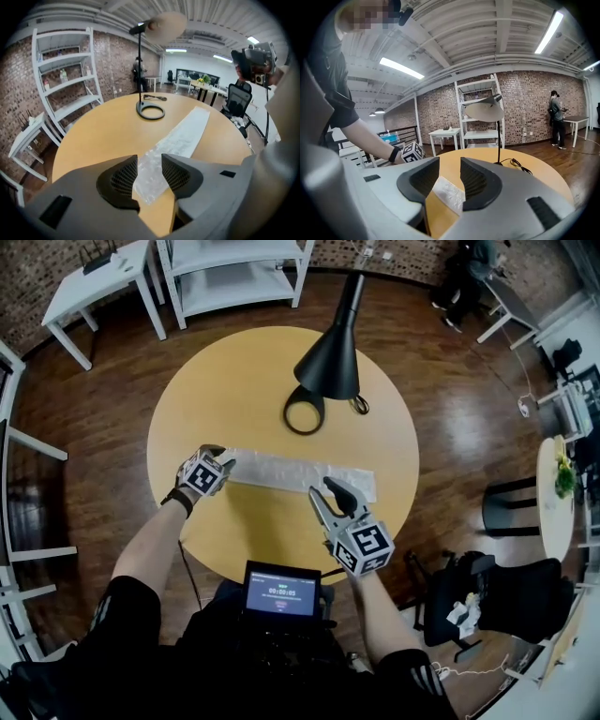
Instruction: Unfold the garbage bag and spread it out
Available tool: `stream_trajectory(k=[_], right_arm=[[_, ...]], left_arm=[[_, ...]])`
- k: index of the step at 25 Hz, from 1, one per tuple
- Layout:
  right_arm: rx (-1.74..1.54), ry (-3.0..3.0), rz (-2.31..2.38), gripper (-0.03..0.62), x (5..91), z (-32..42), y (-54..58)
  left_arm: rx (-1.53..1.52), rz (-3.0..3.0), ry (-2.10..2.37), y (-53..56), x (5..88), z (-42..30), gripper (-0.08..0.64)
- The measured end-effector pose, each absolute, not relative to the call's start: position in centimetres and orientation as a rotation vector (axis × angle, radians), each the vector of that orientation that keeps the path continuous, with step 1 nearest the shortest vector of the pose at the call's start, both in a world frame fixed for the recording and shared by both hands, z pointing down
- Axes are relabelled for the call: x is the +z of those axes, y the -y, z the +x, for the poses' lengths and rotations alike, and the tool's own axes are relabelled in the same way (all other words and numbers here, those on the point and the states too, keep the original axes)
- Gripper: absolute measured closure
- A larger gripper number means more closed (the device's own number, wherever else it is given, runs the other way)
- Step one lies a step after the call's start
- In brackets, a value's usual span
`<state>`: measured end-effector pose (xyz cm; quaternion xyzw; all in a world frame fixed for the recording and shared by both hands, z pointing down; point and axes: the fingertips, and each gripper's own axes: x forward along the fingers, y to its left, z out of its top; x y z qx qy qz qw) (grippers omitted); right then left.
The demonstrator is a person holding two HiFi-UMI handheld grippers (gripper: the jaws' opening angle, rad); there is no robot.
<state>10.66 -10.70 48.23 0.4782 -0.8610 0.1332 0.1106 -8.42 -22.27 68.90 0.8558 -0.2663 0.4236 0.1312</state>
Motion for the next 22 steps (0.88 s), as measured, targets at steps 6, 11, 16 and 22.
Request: stream_trajectory(k=[6,11,16,22], right_arm=[[0.438,2.513,1.325,0.433,50.8,10.3,11.7],[0.460,2.494,1.308,0.433,52.0,10.4,11.9],[0.493,2.470,1.311,0.433,53.2,10.6,11.6],[0.500,2.451,1.297,0.433,54.2,10.4,11.6]], left_arm=[[1.379,2.354,0.740,23.5,73.1,-9.4,0.334],[1.479,2.311,0.620,23.2,75.2,-9.3,0.331],[1.481,2.317,0.531,21.8,77.0,-8.7,0.417],[1.435,2.460,0.577,21.4,76.7,-8.4,0.558]])
